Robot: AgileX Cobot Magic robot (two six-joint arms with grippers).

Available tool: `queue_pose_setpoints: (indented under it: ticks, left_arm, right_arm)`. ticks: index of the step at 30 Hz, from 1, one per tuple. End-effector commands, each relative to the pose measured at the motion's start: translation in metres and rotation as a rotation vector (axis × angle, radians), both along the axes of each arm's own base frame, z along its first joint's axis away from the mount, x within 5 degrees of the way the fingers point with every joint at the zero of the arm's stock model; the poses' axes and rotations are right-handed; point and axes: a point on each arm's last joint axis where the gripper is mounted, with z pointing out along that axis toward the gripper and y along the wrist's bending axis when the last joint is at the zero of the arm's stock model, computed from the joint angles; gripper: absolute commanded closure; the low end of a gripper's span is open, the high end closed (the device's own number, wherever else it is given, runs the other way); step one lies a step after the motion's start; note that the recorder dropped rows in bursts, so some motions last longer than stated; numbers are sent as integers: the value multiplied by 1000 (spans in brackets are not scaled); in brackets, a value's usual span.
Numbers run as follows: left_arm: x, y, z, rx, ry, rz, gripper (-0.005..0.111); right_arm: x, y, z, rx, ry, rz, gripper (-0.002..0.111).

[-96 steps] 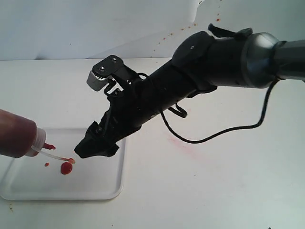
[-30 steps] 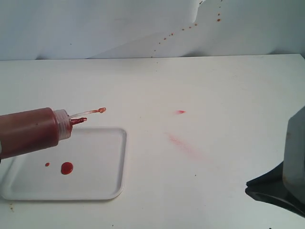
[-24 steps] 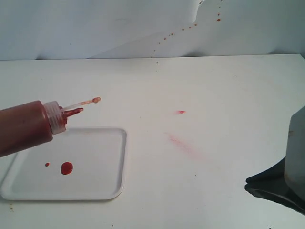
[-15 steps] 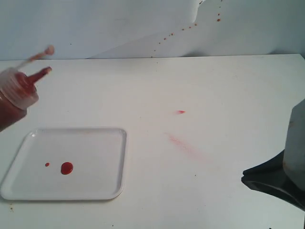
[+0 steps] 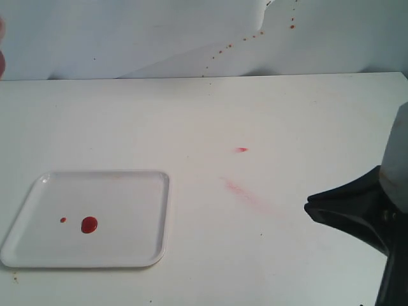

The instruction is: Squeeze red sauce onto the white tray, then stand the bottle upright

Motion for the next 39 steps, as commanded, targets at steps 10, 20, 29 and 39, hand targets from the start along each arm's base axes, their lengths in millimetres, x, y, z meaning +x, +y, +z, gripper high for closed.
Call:
queue_pose_setpoints:
  ticks: [10,20,29,39]
  left_arm:
    - [-7,-12,4,-243,-111,-169,107]
    - [-9,-14,15,-399,-158,-226,107]
    - [30,-43,11,-503,-76,-275,107]
    - [82,-85,-26,-619,-12,-385,107]
  right_arm:
    - [14,2,-12,287,-114,-185,108]
    - [20,-3,-20,397,-165,-294,108]
    - [10,13,-5,517,-309,-210,108]
    - [1,23,3,546,-410,-112,108]
